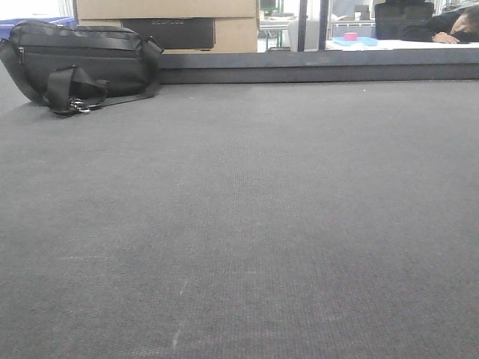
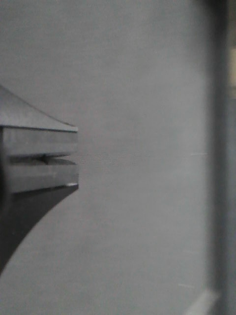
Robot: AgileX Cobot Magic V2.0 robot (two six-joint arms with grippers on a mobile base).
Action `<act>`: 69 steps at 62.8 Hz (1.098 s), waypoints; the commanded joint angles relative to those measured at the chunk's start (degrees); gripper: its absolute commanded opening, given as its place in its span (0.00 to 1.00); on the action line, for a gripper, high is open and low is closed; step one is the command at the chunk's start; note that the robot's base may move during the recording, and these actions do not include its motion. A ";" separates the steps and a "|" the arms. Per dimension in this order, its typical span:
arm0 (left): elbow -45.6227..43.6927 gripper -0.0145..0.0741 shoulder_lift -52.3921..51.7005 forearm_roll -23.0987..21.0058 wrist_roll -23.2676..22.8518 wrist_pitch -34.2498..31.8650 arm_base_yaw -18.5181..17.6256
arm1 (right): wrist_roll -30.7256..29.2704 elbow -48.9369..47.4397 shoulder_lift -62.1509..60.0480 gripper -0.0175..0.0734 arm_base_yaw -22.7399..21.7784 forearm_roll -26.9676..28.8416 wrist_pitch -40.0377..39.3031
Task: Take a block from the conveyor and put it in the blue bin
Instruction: 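Close left gripper on green block and right gripper on blue block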
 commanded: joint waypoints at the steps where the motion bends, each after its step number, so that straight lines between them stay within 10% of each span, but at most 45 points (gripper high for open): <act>1: -6.55 0.04 8.57 -0.12 0.00 8.01 -0.31 | 0.04 -4.08 7.45 0.01 -0.07 -0.23 9.23; 14: -15.63 0.04 24.63 -0.22 0.00 13.07 -0.31 | 0.04 -9.76 21.40 0.01 -0.07 -0.88 20.31; 47: -16.48 0.04 41.17 -1.20 0.00 13.30 -0.31 | 0.04 -10.28 42.51 0.03 -0.07 -0.89 14.07; 69: -16.48 0.04 41.46 -1.49 0.00 14.14 -0.31 | -0.59 -9.61 49.26 0.57 -0.07 -0.89 11.96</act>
